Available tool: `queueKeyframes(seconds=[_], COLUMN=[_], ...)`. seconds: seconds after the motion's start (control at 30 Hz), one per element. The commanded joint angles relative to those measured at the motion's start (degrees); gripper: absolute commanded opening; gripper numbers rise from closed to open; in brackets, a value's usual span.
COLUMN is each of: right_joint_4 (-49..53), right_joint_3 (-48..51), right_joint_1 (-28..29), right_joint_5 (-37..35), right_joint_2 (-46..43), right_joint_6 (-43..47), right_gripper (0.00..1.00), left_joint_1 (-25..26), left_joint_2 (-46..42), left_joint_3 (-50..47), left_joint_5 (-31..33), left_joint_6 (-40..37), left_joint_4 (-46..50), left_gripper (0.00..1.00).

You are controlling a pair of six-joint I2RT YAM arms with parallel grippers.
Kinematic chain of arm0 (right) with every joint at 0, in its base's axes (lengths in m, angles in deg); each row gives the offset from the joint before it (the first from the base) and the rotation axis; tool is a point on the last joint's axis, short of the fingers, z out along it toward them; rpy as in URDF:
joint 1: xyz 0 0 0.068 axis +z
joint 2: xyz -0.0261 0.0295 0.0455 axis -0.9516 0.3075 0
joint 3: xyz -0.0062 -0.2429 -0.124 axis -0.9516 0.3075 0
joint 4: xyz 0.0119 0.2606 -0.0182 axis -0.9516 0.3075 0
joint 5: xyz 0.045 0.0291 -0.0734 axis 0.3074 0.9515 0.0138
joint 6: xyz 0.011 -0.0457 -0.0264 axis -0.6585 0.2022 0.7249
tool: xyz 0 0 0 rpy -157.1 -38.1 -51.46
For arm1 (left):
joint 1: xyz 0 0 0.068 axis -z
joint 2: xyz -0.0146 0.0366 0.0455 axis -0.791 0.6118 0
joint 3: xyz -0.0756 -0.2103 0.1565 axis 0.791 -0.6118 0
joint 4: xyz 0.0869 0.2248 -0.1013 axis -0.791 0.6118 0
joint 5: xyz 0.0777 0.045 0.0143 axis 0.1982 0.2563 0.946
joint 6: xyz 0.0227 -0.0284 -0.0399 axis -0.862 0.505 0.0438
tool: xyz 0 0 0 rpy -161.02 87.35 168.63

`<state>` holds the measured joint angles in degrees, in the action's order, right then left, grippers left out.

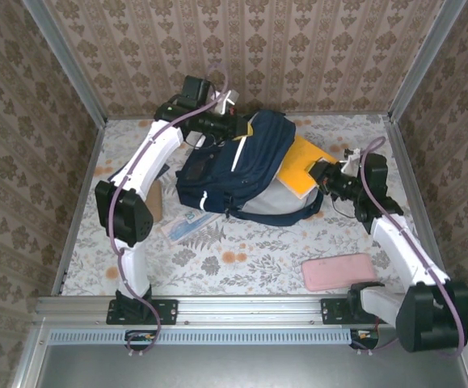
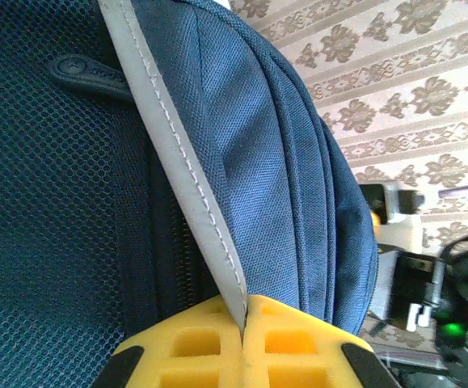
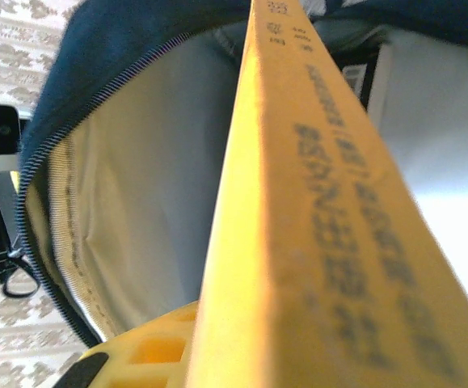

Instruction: Pack the student bag

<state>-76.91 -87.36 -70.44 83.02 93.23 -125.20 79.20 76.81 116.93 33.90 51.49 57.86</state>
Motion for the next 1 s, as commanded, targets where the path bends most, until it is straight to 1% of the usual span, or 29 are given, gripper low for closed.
queueKeyframes(seconds=[0.0, 0.03, 0.1, 0.2, 0.33, 0.53, 0.6, 0.8, 0.9, 0.97], right_joint_4=[-11.09, -11.48, -12.44, -13.86, -15.31, -17.51, -18.08, -25.27, -30.44, -32.98], right_joint_3=[-2.39, -2.32, -2.40, -2.66, -3.93, -8.75, -11.19, -19.56, -23.88, -27.19], right_joint_1=[1.61, 2.13, 2.77, 3.81, 6.43, 9.82, 10.25, 12.42, 13.72, 14.53], right_joint_5=[6.95, 6.18, 5.44, 5.32, 4.39, 3.89, 4.09, 5.54, 3.95, 2.89], right_joint_2=[3.16, 4.08, 6.05, 8.26, 11.20, 17.73, 21.30, 35.22, 42.70, 47.48], right_joint_6=[-4.42, -4.47, -5.09, -6.39, -6.59, -6.44, -6.12, -7.63, -10.84, -12.22], right_gripper=[0.03, 0.03, 0.02, 0.01, 0.01, 0.01, 0.01, 0.05, 0.06, 0.09], left_joint_1=[-0.37, -0.40, -2.21, -2.83, -3.10, -2.97, -2.94, -2.98, -2.97, -2.93], left_joint_2=[-5.93, -6.02, -6.28, -6.85, -6.93, -6.55, -6.42, -6.38, -6.46, -6.46], left_joint_3=[0.10, -0.29, -0.67, -1.48, -2.05, -2.40, -2.32, -2.73, -2.79, -2.99], left_joint_5=[-8.33, -8.81, -8.97, -9.44, -9.67, -10.28, -10.54, -11.33, -11.43, -11.61], left_joint_6=[4.50, 5.40, 5.92, 7.21, 7.82, 9.11, 9.67, 11.35, 11.47, 11.85], left_joint_4=[-11.64, -12.63, -13.03, -14.49, -15.33, -16.75, -17.42, -19.31, -19.47, -19.92], left_gripper=[0.00, 0.00, 0.00, 0.00, 0.00, 0.00, 0.00, 0.00, 0.00, 0.00])
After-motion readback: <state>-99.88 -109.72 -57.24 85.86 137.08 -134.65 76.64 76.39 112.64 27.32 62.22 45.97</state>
